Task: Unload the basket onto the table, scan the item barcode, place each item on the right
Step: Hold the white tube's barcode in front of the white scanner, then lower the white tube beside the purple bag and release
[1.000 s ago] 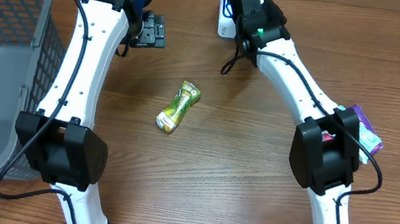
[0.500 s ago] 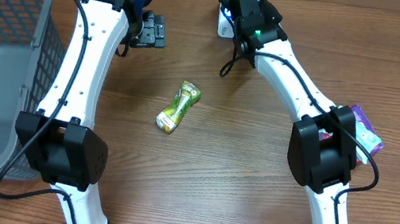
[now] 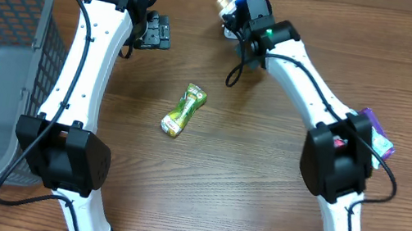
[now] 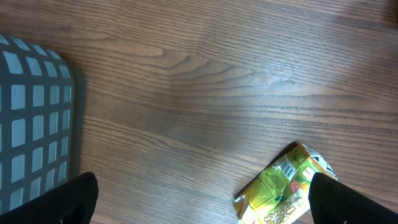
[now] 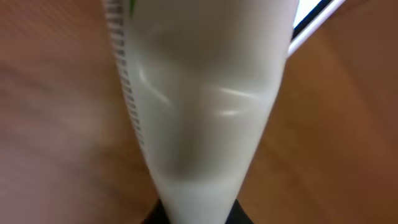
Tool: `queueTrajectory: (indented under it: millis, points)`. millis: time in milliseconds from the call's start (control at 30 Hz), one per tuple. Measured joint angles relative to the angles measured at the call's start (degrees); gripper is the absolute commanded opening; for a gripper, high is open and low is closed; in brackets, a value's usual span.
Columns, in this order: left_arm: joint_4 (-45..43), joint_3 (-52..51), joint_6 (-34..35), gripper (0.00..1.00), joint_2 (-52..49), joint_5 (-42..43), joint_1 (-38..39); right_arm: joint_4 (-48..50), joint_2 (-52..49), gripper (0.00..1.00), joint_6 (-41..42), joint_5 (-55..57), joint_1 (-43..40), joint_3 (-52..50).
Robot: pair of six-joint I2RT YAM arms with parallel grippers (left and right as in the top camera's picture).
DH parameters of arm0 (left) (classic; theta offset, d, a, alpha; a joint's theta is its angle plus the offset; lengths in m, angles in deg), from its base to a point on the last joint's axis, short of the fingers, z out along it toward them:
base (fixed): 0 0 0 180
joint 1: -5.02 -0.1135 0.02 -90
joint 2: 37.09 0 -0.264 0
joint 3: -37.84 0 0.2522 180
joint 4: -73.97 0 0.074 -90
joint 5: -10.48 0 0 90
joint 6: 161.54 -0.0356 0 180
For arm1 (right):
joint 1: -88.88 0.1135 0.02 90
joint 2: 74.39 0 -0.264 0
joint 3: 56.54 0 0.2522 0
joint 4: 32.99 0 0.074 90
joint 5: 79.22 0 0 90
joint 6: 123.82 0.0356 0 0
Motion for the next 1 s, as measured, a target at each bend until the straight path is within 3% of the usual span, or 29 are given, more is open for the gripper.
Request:
queueTrajectory:
  millis: [233,367,467,667,867,1000]
  points:
    - [0.00,0.02,0.00,1.00,0.00,0.00,0.00,-15.23,20.83,0.04,26.49,-15.50,-3.13,0.02]
    - [0.02,0.02,0.00,1.00,0.00,0.00,0.00,-26.86,30.21,0.04,40.37,-17.94,-10.27,1.88]
    - [0.02,0.02,0.00,1.00,0.00,0.00,0.00,-31.17,31.17,0.04,49.00,-16.31,-15.21,0.31]
    - [0.00,0.00,0.00,1.00,0.00,-0.02,0.04,-22.27,27.30,0.04,58.40,-13.03,-15.56,-18.29]
    - [0.02,0.00,0.00,0.99,0.00,-0.02,0.04,-14.21,25.68,0.04,60.74,-12.63,-14.73,-36.52]
    - [0.00,0.02,0.00,1.00,0.00,0.00,0.07,-10.97,25.68,0.04,61.02,-10.45,-14.73,-41.68]
